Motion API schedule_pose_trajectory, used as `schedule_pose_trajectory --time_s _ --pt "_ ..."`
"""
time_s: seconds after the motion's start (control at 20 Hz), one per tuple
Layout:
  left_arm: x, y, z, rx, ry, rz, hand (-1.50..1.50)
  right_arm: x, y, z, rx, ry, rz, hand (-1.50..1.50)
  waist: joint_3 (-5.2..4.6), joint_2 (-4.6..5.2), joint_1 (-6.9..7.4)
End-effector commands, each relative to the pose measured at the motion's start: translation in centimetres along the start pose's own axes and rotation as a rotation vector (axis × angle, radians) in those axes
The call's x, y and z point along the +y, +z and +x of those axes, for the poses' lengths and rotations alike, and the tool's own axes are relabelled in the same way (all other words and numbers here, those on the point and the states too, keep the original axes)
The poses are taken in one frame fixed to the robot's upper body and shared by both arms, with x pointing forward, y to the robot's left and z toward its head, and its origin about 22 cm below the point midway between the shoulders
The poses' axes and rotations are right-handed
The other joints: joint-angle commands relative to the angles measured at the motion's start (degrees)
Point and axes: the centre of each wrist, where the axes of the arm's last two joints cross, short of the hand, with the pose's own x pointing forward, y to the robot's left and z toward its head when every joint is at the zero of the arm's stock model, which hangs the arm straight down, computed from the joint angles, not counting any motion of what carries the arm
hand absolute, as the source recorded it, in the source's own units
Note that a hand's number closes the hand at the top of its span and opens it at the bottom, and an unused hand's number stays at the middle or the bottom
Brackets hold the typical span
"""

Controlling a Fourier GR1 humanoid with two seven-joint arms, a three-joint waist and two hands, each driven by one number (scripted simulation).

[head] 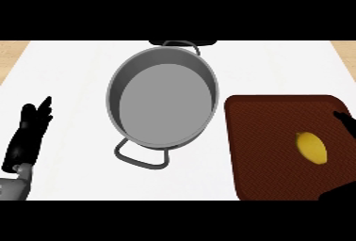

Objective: Pick the lemon from the tray and place it in the pot

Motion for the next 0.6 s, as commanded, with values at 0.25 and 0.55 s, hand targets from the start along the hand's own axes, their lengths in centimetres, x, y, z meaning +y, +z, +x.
schedule_pose_trajectory --time_s 0.25,0.55 --pt "0.9 0.1 -1.3 0.012 -0.004 -0.015 0.0 3.0 -3.5 -2.1 0.057 0.046 0.047 -1.5 0.03 -0.02 -0.12" --pt "0.7 -0.1 -0.5 0.013 -0.006 -0.003 0.0 5.1 -5.2 -2.3 0.03 0.028 0.019 -1.5 0.03 -0.03 -0.16"
